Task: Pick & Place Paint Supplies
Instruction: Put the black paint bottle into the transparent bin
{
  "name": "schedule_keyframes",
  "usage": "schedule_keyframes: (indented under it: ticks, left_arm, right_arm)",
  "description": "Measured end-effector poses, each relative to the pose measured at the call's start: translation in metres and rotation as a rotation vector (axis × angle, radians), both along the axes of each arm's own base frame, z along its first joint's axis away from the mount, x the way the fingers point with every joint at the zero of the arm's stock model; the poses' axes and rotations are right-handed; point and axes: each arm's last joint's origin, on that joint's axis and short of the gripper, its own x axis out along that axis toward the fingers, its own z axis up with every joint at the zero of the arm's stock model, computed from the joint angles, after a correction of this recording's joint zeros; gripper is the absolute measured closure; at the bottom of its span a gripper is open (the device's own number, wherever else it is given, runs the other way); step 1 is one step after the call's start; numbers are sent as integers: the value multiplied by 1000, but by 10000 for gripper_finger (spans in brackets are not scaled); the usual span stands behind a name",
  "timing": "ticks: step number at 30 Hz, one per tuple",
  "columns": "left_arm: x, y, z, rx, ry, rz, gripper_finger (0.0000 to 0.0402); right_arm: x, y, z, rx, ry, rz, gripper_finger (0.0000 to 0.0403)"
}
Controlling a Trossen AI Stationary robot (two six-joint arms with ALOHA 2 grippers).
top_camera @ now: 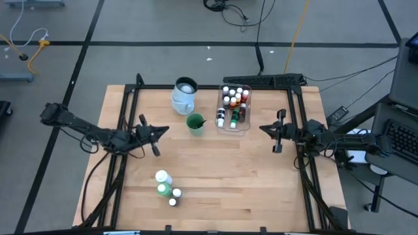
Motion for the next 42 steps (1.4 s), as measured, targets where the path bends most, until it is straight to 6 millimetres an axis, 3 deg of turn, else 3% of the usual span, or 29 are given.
schedule_keyframes:
  ticks: [16, 24, 42]
  left_arm:
    - [2, 9, -3, 66, 59, 60, 396]
    - [2, 11, 0, 79, 43, 75, 396]
    - [3, 9, 5, 174, 36, 21, 396]
  right_arm:
    - [7, -1, -3, -14, 22, -4, 401]
    - [13, -2, -10, 60, 77, 7, 401]
    - [23, 2, -19, 91, 136, 52, 402]
